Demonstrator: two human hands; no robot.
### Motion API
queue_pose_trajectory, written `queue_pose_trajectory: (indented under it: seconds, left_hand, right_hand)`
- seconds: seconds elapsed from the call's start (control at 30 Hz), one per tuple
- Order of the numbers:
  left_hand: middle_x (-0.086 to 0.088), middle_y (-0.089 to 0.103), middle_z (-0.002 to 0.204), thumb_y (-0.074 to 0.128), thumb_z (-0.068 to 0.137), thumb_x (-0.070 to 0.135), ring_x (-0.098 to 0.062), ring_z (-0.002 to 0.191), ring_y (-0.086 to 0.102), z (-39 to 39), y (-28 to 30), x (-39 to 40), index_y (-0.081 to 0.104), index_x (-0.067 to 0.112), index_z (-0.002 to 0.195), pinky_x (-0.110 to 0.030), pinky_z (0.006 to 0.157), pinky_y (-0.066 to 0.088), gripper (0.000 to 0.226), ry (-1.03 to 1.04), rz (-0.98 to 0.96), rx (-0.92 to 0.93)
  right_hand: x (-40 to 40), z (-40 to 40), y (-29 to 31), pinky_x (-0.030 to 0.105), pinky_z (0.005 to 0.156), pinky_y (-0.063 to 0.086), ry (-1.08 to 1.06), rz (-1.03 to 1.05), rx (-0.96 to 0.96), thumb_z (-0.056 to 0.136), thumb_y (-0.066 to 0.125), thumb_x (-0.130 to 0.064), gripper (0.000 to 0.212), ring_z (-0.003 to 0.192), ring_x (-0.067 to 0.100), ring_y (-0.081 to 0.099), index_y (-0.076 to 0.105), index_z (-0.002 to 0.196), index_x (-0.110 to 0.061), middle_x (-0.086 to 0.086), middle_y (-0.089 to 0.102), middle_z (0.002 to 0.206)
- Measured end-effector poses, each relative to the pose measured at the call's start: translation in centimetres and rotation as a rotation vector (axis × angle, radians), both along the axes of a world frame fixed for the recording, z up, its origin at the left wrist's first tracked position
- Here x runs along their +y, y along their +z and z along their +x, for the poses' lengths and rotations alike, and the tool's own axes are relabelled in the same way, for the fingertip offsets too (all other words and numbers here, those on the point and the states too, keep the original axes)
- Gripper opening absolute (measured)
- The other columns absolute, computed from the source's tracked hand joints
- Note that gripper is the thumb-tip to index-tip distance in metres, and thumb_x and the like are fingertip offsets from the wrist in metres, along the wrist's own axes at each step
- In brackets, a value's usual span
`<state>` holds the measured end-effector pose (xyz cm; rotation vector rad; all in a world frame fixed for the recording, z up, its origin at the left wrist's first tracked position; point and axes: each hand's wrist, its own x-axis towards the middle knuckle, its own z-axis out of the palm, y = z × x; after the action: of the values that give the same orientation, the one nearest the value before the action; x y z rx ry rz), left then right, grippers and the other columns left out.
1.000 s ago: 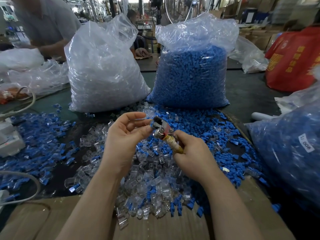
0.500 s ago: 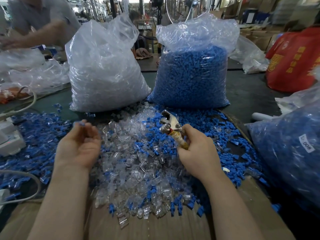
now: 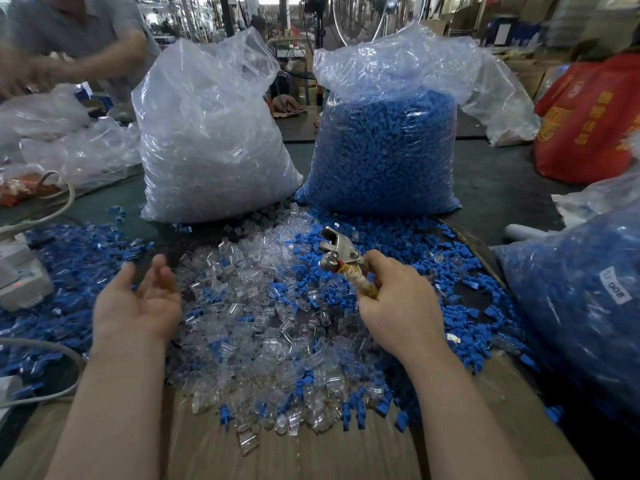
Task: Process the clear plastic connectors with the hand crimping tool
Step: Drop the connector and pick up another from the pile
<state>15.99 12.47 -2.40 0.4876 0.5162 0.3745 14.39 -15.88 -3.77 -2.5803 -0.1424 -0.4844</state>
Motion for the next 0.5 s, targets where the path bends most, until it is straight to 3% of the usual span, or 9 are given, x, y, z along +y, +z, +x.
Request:
queue_pose_trajectory:
  seconds: [0.03, 0.1, 0.17, 0.27, 0.37, 0.5]
  left_hand:
    - [0.003, 0.07, 0.094, 0.058, 0.098, 0.024, -0.002, 0.064, 0.066, -0.1, 0.4, -0.6, 0.061, 0.016, 0.105, -0.015, 0.06, 0.054, 0.012, -0.061, 0.146, 0.046]
    - [0.005, 0.071, 0.077, 0.066, 0.092, 0.023, -0.003, 0.062, 0.062, -0.3, 1.2, -2.7, 0.067, 0.018, 0.096, -0.019, 0.059, 0.052, 0.007, -0.267, 0.666, 0.119]
    - [0.008, 0.073, 0.076, 0.068, 0.089, 0.022, 0.0, 0.064, 0.063, -0.7, 1.5, -5.3, 0.069, 0.023, 0.091, -0.016, 0.058, 0.049, 0.002, -0.435, 1.163, 0.101]
    - [0.011, 0.068, 0.078, 0.068, 0.089, 0.019, 0.001, 0.067, 0.063, -0.8, 0.4, -8.4, 0.066, 0.03, 0.083, -0.013, 0.06, 0.051, 0.013, -0.546, 1.711, 0.115]
    - [0.015, 0.063, 0.089, 0.065, 0.093, 0.021, 0.0, 0.078, 0.06, -0.6, -0.6, -9.7, 0.067, 0.032, 0.088, -0.019, 0.071, 0.05, 0.011, -0.544, 2.011, 0.211]
    - [0.009, 0.059, 0.1, 0.061, 0.093, 0.015, -0.011, 0.094, 0.058, -0.6, -0.7, -9.7, 0.065, 0.03, 0.086, -0.027, 0.086, 0.049, 0.017, -0.562, 2.13, 0.221]
  right_hand:
    - [0.0, 0.0, 0.0, 0.029, 0.05, 0.019, -0.003, 0.017, 0.006, 0.082, 0.056, -0.023, 0.016, 0.064, 0.015, 0.045, 0.044, 0.088, -0.031, -0.007, 0.05, 0.069]
    - [0.1, 0.0, 0.0, 0.028, 0.048, 0.021, -0.013, 0.052, 0.029, 0.084, 0.056, -0.024, 0.016, 0.061, 0.01, 0.045, 0.044, 0.089, -0.033, -0.008, 0.05, 0.068]
    - [0.1, 0.0, -0.1, 0.027, 0.047, 0.022, -0.024, 0.084, 0.053, 0.085, 0.057, -0.025, 0.017, 0.059, 0.007, 0.044, 0.043, 0.089, -0.035, -0.009, 0.05, 0.066]
    - [0.1, 0.0, -0.2, 0.028, 0.047, 0.023, -0.017, 0.106, 0.074, 0.086, 0.057, -0.025, 0.015, 0.057, 0.009, 0.045, 0.044, 0.086, -0.033, -0.008, 0.051, 0.065]
    - [0.1, 0.0, -0.2, 0.027, 0.046, 0.023, -0.012, 0.107, 0.077, 0.089, 0.057, -0.027, 0.013, 0.056, 0.009, 0.045, 0.046, 0.086, -0.032, -0.008, 0.051, 0.064]
    - [0.3, 0.0, -0.2, 0.028, 0.046, 0.024, -0.014, 0.1, 0.08, 0.089, 0.057, -0.028, 0.013, 0.056, 0.008, 0.045, 0.045, 0.086, -0.033, -0.008, 0.05, 0.064]
